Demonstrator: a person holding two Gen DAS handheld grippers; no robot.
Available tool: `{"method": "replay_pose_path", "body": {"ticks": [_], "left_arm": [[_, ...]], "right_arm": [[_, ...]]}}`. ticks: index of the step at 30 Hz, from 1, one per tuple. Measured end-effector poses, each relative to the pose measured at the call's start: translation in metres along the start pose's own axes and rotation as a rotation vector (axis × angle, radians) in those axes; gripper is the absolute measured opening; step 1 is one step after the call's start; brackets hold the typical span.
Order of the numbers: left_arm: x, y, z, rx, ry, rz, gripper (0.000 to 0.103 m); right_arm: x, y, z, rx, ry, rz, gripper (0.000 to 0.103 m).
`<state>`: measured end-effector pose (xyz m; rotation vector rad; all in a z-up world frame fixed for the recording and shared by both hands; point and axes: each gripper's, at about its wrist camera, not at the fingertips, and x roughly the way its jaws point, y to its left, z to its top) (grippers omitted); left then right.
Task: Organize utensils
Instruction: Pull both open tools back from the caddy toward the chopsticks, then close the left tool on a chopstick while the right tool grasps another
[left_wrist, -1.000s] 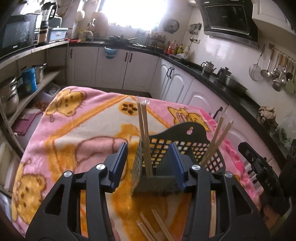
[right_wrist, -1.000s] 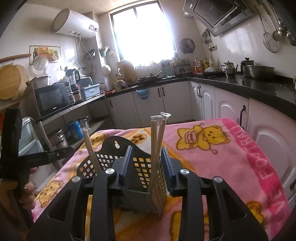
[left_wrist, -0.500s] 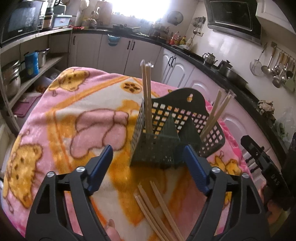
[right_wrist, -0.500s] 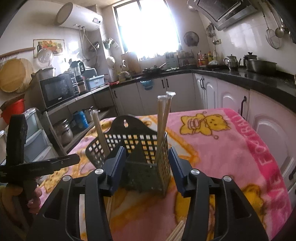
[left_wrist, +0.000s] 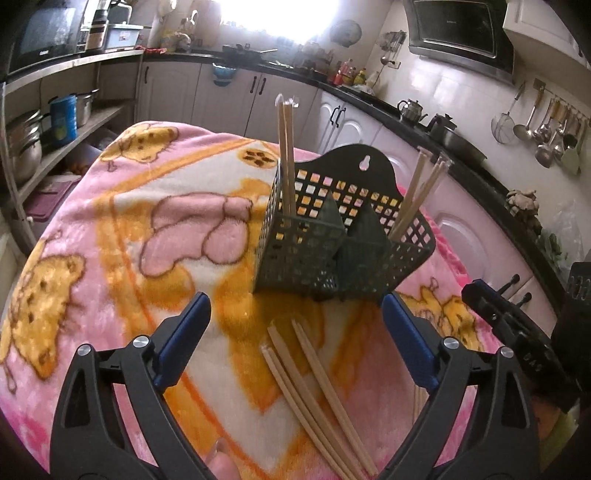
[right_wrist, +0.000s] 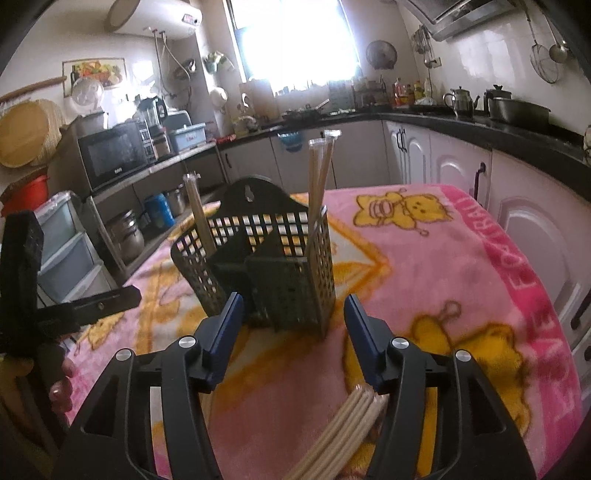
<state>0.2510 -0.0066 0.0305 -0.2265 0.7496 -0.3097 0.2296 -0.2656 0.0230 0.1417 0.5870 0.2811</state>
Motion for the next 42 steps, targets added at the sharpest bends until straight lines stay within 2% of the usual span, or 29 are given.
{"method": "replay_pose_path", "body": {"ticks": [19, 27, 30, 38, 42], "left_arm": [[0.000, -0.003, -0.030, 0.005, 0.047, -0.011, 0.085], [0.009, -0.011, -0.045, 0.019, 0.106, -0.041, 0.056], [0.013, -0.014, -0.053, 0.021, 0.139, -0.056, 0.048], [0.028, -0.017, -0.067, 0.011, 0.206, -0.072, 0.037], [0.038, -0.018, -0.067, 0.004, 0.236, -0.071, 0.026]], "right_arm": [[-0.009, 0.000, -0.039, -0.027, 0.104, -0.002, 0.055], [-0.014, -0.008, -0.055, -0.030, 0.139, -0.023, 0.055], [-0.015, -0.015, -0.062, -0.022, 0.155, -0.032, 0.055], [-0.016, -0.032, -0.074, 0.027, 0.183, -0.053, 0.055], [-0.016, -0.035, -0.076, 0.037, 0.182, -0.053, 0.054]]}}
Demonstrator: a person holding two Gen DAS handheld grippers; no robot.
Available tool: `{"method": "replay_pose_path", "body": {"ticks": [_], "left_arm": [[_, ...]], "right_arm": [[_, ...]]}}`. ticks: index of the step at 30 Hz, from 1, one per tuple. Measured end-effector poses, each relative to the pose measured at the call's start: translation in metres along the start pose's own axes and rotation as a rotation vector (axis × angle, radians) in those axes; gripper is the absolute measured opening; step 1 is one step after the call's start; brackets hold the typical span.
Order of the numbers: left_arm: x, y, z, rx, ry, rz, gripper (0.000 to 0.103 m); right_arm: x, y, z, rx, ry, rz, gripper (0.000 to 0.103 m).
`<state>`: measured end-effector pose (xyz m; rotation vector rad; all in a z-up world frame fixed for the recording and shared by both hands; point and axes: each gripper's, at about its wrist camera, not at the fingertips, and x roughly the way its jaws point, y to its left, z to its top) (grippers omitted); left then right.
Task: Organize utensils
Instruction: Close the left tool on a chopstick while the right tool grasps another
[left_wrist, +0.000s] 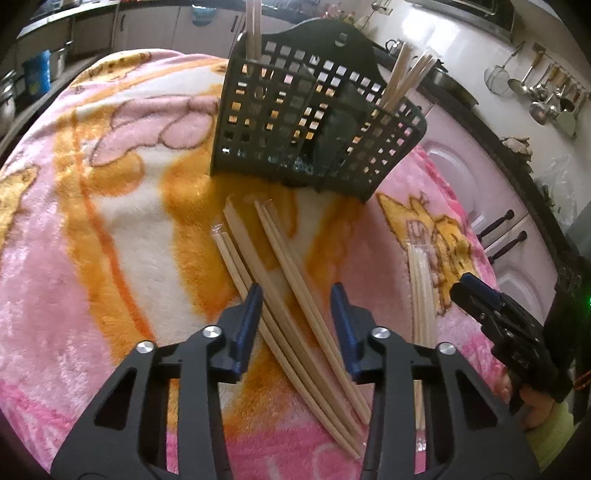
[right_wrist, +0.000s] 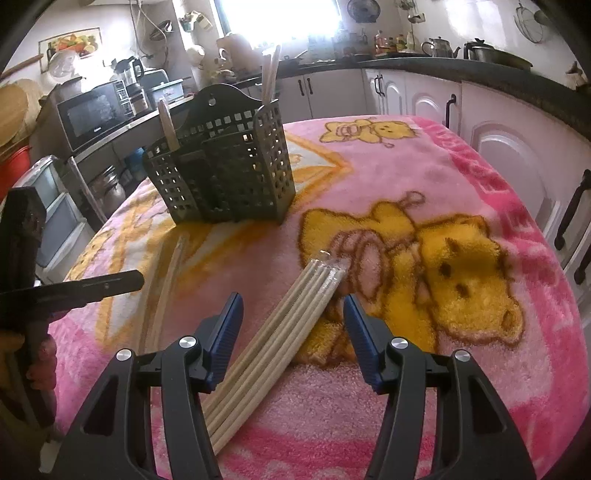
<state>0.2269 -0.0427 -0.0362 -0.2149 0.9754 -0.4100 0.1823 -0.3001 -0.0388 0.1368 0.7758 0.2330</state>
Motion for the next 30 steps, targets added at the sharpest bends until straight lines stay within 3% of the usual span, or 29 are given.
{"method": "replay_pose_path", "body": {"ticks": [12, 22, 30], "left_arm": [[0.025, 0.013, 0.025, -0.036, 0.022, 0.065, 0.022], [0.047, 0.009, 0.038, -0.014, 0.055, 0.117, 0.020], [0.050, 0.001, 0.040, 0.005, 0.040, 0.118, 0.007]], "right_arm": [[0.013, -0.012, 0.003, 0.053, 0.046, -0.016, 0.053], [0.037, -0.027, 0.007, 0.108, 0.133, -0.008, 0.044], [0.051, -0.031, 0.019, 0.113, 0.154, -0.015, 0.034]]}}
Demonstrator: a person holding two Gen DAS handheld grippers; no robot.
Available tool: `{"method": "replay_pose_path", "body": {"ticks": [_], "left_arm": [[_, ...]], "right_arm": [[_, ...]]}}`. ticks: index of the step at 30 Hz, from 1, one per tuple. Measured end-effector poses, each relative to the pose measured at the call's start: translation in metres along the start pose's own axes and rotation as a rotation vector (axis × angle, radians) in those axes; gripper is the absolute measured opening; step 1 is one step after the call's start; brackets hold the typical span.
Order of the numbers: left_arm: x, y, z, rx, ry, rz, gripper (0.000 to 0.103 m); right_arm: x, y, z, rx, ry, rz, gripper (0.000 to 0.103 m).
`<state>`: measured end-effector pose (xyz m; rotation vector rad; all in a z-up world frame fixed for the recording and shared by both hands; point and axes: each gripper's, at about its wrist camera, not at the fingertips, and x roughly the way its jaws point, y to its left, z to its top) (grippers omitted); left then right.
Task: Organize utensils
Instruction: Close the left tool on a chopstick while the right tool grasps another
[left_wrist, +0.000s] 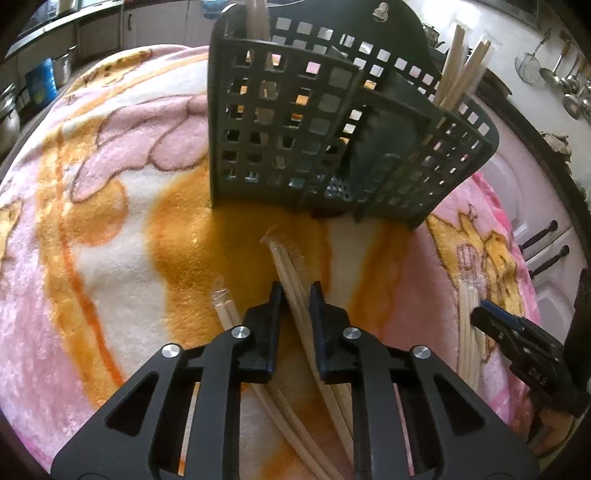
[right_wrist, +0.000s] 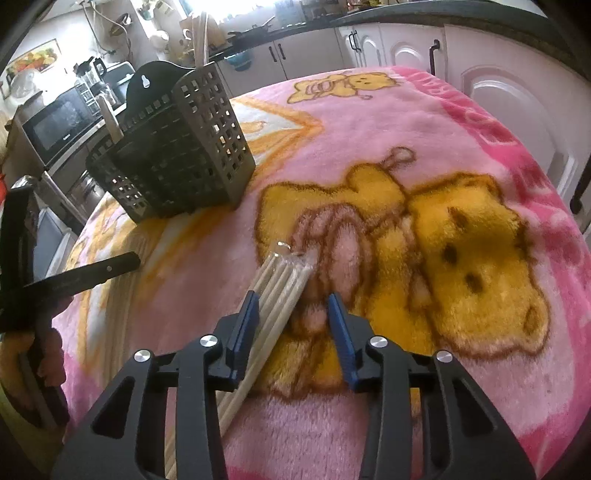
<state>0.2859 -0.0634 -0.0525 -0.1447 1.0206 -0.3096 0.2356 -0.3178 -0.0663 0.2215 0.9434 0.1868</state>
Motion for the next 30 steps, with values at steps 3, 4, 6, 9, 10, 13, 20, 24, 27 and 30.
{"method": "replay_pose_path", "body": {"ticks": [3, 4, 6, 9, 10, 13, 20, 24, 27, 30], "left_arm": [[-0.003, -0.002, 0.000, -0.004, -0.005, -0.014, 0.005], [-0.004, -0.001, 0.000, -0.004, -0.008, -0.018, 0.005], [-0.007, 0.001, -0.001, -0.009, -0.013, -0.026, 0.005], [-0.011, 0.008, -0.001, -0.021, -0.013, -0.035, 0.006], [-0.011, 0.010, -0.001, -0.023, -0.013, -0.036, 0.006], [-0.012, 0.013, -0.001, -0.029, -0.007, -0.044, 0.006], [-0.008, 0.023, -0.003, -0.053, 0.014, -0.054, 0.006], [-0.003, 0.029, -0.001, -0.077, 0.027, -0.073, 0.006], [0.000, 0.032, 0.003, -0.094, 0.032, -0.082, 0.006], [0.003, 0.036, 0.007, -0.103, 0.033, -0.085, 0.006]], "right_arm": [[0.003, 0.000, 0.006, -0.011, 0.005, -0.007, 0.026], [0.004, 0.001, 0.007, -0.020, 0.005, -0.007, 0.022], [0.004, 0.002, 0.009, -0.026, 0.000, -0.008, 0.017], [0.004, 0.001, 0.011, -0.024, -0.002, 0.004, 0.011], [0.004, 0.000, 0.010, -0.020, -0.003, 0.010, 0.011], [0.001, -0.003, 0.010, -0.005, -0.009, 0.031, 0.010], [-0.005, -0.008, 0.009, 0.009, -0.017, 0.034, 0.010], [-0.001, -0.010, 0.010, 0.023, 0.007, 0.047, 0.010], [0.003, -0.011, 0.011, 0.036, 0.029, 0.071, 0.012], [0.007, -0.014, 0.014, 0.060, 0.044, 0.090, 0.013]]}}
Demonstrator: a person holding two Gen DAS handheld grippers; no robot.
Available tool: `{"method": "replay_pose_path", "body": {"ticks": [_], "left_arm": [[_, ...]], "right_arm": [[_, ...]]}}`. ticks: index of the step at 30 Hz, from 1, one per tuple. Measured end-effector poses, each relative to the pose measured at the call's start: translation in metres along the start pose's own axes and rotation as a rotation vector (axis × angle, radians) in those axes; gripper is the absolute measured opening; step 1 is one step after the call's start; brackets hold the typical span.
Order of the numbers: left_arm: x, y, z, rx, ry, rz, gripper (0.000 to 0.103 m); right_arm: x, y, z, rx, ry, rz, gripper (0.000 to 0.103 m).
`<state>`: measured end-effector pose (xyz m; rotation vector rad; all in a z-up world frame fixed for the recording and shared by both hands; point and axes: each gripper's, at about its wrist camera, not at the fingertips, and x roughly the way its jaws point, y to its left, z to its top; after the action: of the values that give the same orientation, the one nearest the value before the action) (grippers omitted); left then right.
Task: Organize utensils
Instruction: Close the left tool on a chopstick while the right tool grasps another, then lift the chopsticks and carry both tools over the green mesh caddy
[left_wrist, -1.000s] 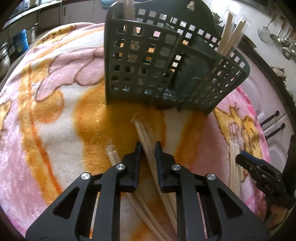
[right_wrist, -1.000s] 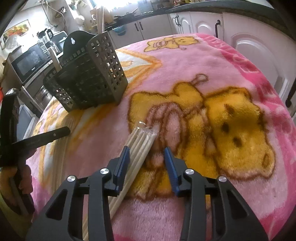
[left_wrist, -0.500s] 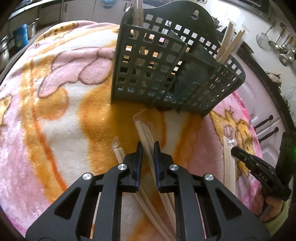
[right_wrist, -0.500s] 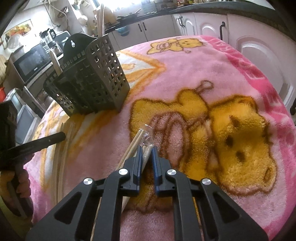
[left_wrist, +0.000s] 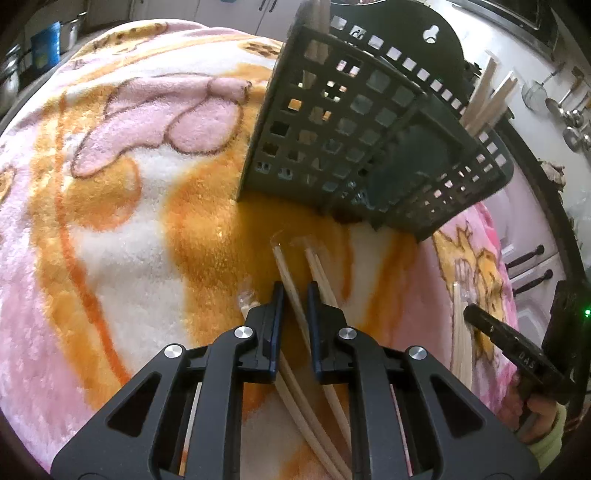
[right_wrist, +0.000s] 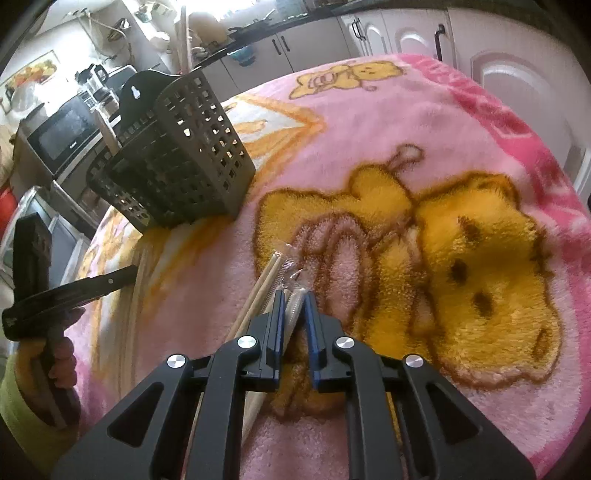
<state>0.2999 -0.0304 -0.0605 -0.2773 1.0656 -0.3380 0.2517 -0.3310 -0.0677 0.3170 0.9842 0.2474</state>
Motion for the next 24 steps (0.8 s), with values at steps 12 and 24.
{"method": "replay_pose_path", "body": {"ticks": [12, 24], "left_arm": [[-0.035, -0.019, 0.009, 0.045, -0.118, -0.020, 0.003], [-0.058, -0.044, 0.012, 0.123, -0.180, -0.010, 0.001]], "right_arm": [[-0.024, -0.001, 0.007, -0.007, -0.083, -0.004, 0.007], [-0.015, 0.002, 0.008, 0.013, -0.038, -0.019, 0.006]]}}
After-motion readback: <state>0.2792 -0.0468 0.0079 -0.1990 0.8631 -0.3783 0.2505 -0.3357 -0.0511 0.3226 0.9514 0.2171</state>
